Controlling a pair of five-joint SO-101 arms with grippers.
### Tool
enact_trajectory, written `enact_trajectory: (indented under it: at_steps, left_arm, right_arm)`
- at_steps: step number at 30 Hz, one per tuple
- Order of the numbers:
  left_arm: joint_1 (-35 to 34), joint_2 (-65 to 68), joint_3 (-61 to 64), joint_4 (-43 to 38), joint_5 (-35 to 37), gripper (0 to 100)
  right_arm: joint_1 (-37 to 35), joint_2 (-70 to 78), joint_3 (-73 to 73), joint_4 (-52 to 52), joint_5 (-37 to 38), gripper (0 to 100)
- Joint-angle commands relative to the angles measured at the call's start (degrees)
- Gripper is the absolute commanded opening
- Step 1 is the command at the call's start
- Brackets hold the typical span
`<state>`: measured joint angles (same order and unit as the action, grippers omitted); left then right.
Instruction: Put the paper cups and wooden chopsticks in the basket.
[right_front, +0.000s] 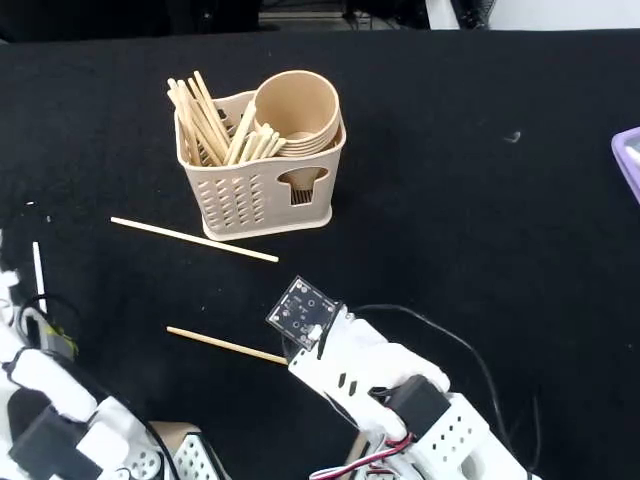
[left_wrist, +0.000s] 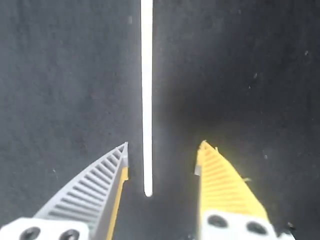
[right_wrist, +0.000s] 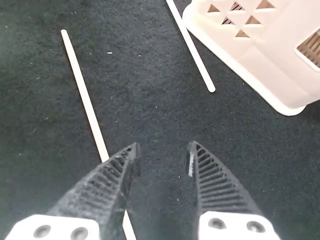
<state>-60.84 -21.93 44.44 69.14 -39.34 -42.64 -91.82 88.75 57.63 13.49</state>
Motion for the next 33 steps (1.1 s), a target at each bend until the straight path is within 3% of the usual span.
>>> enact_trajectory:
  at_steps: [1,5,10,19,25,27,30,33]
  left_arm:
    - [6.8,-1.8,-1.9,-5.6,4.2,24]
    - [11.7,-0.4,-2.0,-13.0,10.5,23]
    - [11.7,6.6,-2.4,-19.7,11.1,23]
    - [7.8,25.5,-14.2,-19.6,11.6,23]
    - [7.9,30.3,-16.0,-19.6,11.6,23]
    - [8.0,30.6,-15.8,-19.6,11.6,19]
    - [8.0,30.7,-15.8,-19.6,11.6,3]
    - [7.7,30.3,-14.9,-19.6,11.6,4]
  right_arm:
    - [-0.4,-1.0,-0.1,-1.1,0.5,15.5]
    - [-0.4,-1.0,0.5,-1.5,0.5,15.5]
    - [-0.4,-1.0,0.7,-1.5,0.5,15.5]
    - [-0.4,-1.0,0.8,-1.5,0.5,15.5]
    - [-0.4,-1.0,0.8,-1.6,0.5,15.5]
    - [-0.4,-1.0,0.8,-1.6,0.5,15.5]
    - [-0.4,-1.0,0.8,-1.6,0.5,15.5]
    - [-0.4,-1.0,1.2,-1.8,0.5,15.5]
